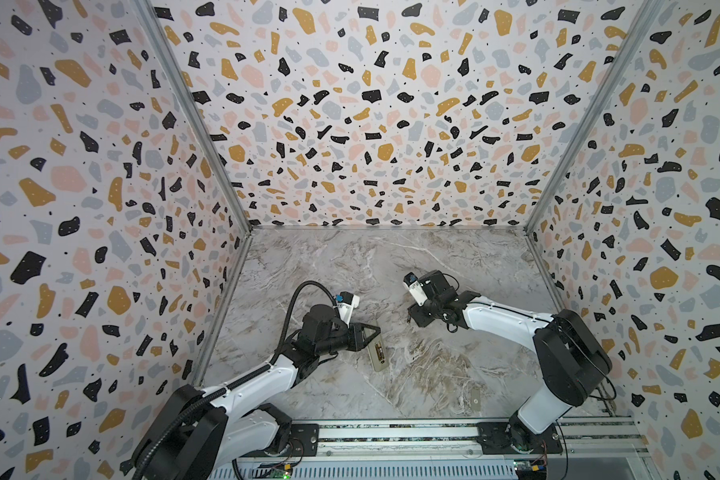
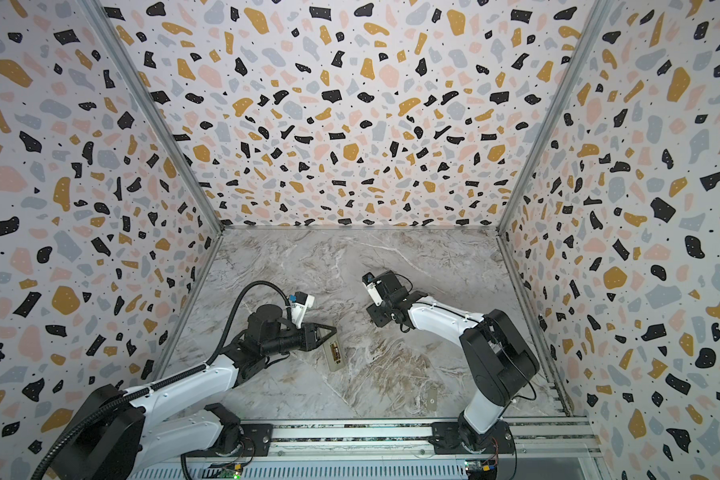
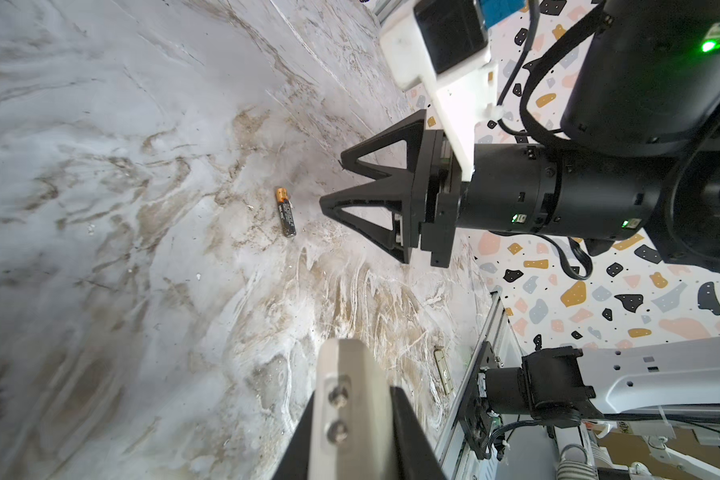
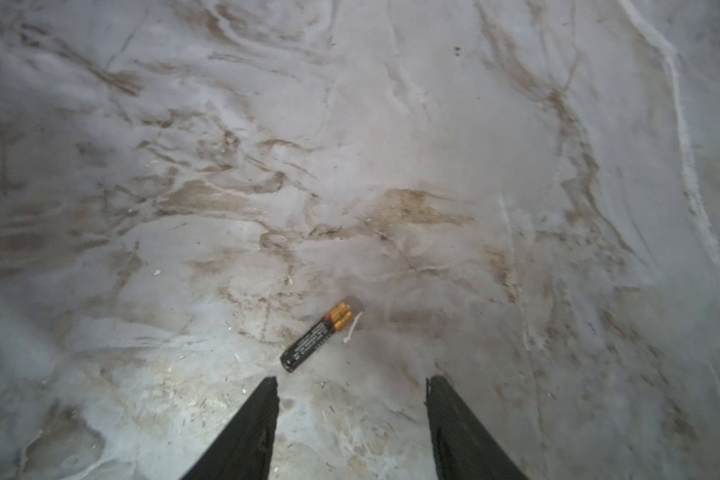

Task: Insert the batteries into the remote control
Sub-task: 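Lower the open right gripper over the loose battery and close on it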

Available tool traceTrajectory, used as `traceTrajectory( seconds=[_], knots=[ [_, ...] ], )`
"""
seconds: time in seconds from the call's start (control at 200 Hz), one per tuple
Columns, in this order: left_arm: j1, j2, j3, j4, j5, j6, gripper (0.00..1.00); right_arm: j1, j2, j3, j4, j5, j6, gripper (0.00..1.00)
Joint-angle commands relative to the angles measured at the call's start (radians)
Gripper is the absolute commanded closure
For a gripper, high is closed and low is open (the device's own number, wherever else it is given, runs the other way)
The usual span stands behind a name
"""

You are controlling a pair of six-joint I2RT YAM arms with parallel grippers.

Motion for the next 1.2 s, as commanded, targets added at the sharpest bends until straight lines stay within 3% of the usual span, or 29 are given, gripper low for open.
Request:
traceTrajectory(
  seconds=[0.0, 0.285, 0.601, 1.191],
  knots=[
    [0.005, -0.006, -0.019, 0.062, 0.002, -0.001, 1.0, -0.006, -0.018, 0.014, 0.027, -0.083, -0.18, 0.4],
    [0.004, -0.035, -0.026, 0.064, -0.003, -0.013, 1.0, -0.029, 0.128, 0.142, -0.009, -0.118, -0.22, 0.4],
    [0.004, -0.043, -0.039, 0.075, -0.009, -0.019, 1.0, -0.032, 0.279, 0.285, -0.065, -0.136, -0.093, 0.49],
    [0.004, -0.033, -0.039, 0.076, -0.015, -0.009, 1.0, -0.045, 0.252, 0.192, -0.086, -0.156, -0.024, 0.59]
  ],
)
